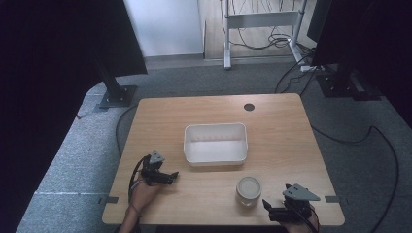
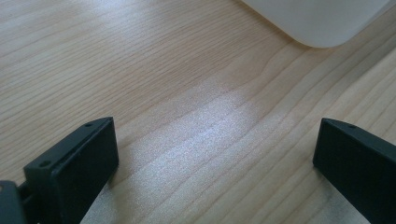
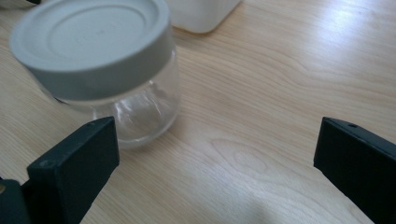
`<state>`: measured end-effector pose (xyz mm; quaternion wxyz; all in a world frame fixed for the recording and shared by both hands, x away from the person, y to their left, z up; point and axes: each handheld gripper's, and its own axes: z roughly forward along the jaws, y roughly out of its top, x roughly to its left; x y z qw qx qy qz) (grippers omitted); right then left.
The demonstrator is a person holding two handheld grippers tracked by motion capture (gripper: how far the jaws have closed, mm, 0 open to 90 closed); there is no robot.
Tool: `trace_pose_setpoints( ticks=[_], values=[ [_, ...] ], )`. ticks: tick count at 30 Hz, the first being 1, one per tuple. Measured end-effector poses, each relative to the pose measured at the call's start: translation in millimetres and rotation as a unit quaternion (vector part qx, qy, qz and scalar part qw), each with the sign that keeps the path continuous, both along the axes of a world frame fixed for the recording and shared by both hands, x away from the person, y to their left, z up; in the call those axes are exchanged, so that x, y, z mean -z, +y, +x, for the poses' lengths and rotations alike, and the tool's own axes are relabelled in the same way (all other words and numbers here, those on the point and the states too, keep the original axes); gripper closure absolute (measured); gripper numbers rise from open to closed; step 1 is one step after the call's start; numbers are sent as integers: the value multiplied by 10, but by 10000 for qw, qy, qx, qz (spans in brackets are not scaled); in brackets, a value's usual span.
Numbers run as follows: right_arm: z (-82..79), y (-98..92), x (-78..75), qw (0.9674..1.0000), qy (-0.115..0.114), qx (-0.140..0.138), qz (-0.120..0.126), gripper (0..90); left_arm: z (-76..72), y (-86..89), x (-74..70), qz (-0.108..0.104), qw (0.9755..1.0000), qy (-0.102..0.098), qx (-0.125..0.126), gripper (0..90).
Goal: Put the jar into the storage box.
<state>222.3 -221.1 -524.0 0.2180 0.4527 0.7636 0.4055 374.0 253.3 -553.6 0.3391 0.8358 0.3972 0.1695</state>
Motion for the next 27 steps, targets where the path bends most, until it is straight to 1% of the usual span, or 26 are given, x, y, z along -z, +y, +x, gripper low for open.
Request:
trace_pose_setpoints(
  ticks=[4, 5, 8, 11, 19, 22, 27],
  values=[
    [16, 49, -21, 10000, -19, -93, 14, 0, 0, 0, 0, -1, 10000, 0, 1, 0],
    [27, 84, -31, 9999, -36, -158, 13, 0, 0, 0, 0, 2, 10000, 1, 2, 0],
    [35, 115, -39, 9997, -37, -226, 15, 0, 0, 1, -1, 7, 10000, 7, 3, 0],
    [43, 159, -46, 9994, -43, -351, 28, 0, 1, 2, -1, 13, 10000, 4, 9, 0],
    [54, 224, -39, 9985, -35, -545, 71, 0, 1, 2, -1, 13, 10000, 4, 9, 0],
    [73, 278, -31, 9978, -20, -666, 71, 0, 0, 2, -1, 13, 10000, 5, 9, 0],
    [109, 352, -23, 9969, -8, -786, 64, 0, 0, 2, -1, 13, 10000, 4, 9, 0]
  ],
)
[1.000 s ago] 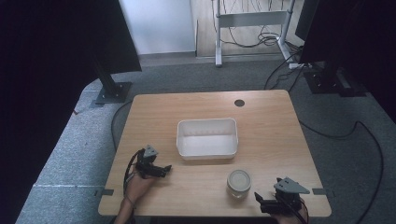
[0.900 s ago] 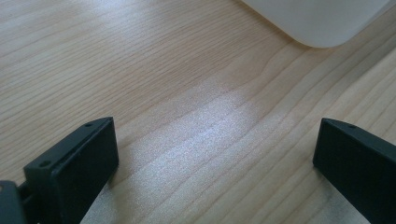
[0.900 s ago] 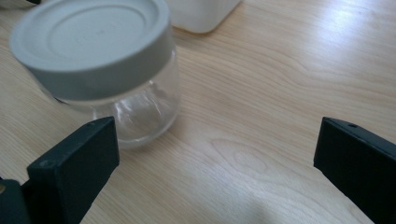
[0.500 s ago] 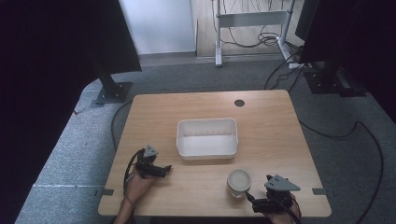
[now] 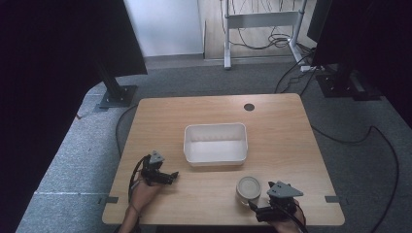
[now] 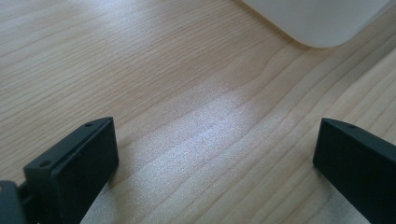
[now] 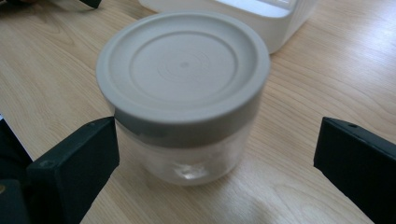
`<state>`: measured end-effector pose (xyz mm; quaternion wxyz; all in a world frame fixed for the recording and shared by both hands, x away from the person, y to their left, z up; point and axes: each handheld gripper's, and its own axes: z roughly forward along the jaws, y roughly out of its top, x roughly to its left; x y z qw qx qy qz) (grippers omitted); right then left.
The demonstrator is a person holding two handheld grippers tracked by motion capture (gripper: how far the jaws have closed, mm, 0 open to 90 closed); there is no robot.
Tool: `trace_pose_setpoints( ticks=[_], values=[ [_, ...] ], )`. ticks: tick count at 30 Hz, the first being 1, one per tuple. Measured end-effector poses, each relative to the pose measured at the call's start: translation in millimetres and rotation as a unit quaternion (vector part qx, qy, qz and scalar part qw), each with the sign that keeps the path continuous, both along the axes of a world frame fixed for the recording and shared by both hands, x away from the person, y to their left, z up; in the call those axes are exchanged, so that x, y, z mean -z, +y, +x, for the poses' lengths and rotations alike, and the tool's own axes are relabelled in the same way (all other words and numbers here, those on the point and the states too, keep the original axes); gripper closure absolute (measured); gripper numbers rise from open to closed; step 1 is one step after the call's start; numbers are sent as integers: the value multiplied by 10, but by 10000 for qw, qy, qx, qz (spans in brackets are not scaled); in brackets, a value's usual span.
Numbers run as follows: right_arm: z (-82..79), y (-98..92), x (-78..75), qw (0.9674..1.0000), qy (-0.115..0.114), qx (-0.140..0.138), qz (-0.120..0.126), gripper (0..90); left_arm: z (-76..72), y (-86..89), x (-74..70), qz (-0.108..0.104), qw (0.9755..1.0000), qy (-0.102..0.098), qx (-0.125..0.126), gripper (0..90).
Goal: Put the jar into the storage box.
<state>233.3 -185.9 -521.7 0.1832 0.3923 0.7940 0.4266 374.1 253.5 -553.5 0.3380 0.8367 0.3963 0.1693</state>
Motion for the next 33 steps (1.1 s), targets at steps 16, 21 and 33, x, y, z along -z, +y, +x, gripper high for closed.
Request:
trace_pose_setpoints(
  ticks=[16, 21, 33],
  values=[
    [135, 193, 32, 9998, 33, -199, -26, 3, 0, -2, 1, -13, 10000, -3, -8, 0],
    [171, 230, 52, 9997, 57, -232, -42, 11, 0, -2, 1, -11, 10000, -2, -7, 0],
    [248, 337, 151, 9995, 113, -272, -142, 81, 0, -2, 1, -12, 10000, -3, -7, 0]
  ],
)
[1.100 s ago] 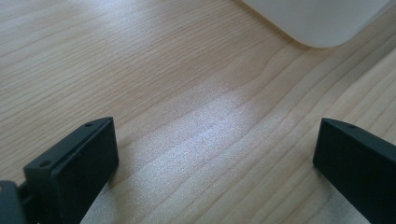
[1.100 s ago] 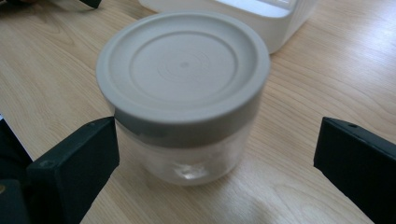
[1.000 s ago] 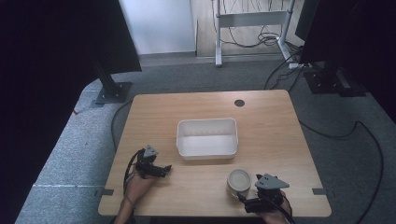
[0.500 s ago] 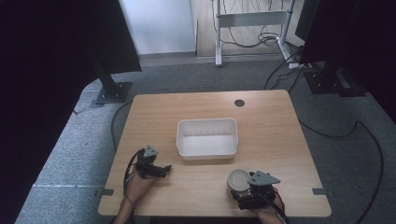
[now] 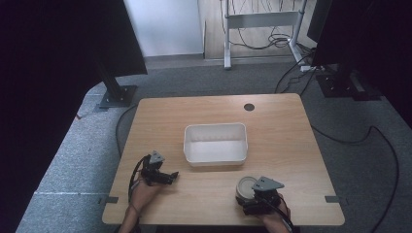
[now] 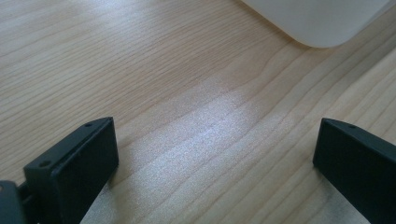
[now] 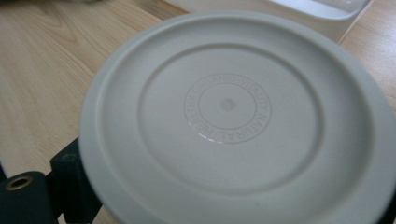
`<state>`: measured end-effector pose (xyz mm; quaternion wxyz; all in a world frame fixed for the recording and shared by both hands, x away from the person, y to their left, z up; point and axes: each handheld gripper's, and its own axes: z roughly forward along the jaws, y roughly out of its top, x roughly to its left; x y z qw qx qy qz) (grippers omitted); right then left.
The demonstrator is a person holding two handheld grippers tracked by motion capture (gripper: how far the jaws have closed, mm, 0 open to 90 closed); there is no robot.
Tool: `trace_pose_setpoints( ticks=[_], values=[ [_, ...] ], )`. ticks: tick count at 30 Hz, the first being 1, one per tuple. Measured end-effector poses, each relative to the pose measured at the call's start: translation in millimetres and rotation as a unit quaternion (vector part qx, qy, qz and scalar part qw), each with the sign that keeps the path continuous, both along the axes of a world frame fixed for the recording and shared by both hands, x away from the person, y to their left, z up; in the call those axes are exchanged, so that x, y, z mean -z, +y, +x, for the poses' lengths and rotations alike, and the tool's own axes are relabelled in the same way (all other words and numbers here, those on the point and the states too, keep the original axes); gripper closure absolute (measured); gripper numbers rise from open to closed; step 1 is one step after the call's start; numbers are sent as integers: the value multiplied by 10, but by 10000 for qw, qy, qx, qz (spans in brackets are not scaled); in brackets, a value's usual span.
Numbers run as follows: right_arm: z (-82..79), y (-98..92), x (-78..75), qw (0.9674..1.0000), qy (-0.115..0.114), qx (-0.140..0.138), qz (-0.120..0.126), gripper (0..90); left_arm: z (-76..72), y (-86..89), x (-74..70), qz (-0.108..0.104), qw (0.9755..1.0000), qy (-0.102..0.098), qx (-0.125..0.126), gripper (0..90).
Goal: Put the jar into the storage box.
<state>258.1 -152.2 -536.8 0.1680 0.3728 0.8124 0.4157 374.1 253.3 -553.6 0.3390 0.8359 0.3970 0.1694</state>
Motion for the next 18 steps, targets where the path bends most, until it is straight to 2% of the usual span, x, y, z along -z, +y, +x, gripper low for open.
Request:
trace_pose_setpoints(
  ticks=[9, 13, 18],
  values=[
    [-31, 39, -11, 9998, -41, 195, -94, 90, 0, 0, -1, 0, 10000, 3, 0, 0],
    [-46, 63, -22, 9996, -97, 205, -176, 91, 0, 0, -1, 2, 10000, 3, 7, 0],
    [-48, 73, -73, 9996, -134, 186, -154, 91, 0, -1, 0, 3, 10000, 2, 9, 0]
  ],
)
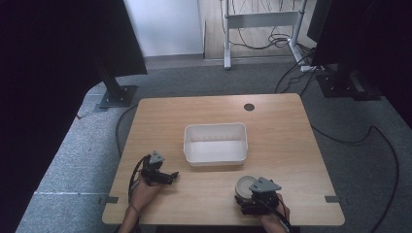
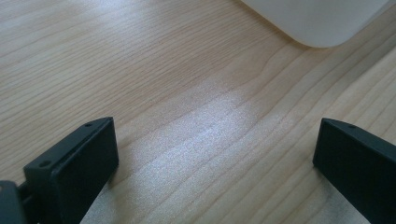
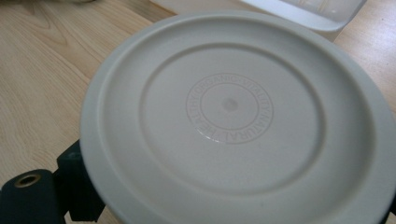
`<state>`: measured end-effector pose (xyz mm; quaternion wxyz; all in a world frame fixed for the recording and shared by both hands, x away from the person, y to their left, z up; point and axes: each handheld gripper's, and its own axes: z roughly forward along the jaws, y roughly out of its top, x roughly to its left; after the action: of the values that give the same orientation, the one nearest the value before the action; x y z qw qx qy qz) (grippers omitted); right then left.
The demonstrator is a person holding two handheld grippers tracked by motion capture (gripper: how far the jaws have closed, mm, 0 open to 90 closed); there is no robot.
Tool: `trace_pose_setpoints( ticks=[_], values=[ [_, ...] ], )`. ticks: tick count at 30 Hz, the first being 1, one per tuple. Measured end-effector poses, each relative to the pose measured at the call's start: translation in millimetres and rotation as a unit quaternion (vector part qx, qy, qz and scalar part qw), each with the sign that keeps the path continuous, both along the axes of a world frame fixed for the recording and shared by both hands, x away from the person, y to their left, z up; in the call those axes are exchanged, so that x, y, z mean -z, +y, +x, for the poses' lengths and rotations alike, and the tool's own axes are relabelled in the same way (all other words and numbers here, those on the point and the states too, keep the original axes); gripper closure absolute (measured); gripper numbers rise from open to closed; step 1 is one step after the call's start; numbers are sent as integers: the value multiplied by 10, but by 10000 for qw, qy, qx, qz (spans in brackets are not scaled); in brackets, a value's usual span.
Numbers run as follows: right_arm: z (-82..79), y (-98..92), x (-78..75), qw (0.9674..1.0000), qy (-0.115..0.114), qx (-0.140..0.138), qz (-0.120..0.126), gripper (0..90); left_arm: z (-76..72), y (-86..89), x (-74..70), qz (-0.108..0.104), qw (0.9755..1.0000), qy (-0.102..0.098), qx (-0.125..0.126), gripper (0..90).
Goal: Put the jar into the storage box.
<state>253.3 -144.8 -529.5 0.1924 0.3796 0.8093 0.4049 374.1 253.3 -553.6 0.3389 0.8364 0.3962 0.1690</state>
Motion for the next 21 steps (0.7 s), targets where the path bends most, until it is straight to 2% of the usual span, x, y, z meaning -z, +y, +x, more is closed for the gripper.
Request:
trace_pose_setpoints(
  ticks=[21],
  values=[
    [94, 1, -140, 9999, 2, 108, 90, 91, 1, -1, 0, -3, 10000, 0, 16, 0]
  ],
)
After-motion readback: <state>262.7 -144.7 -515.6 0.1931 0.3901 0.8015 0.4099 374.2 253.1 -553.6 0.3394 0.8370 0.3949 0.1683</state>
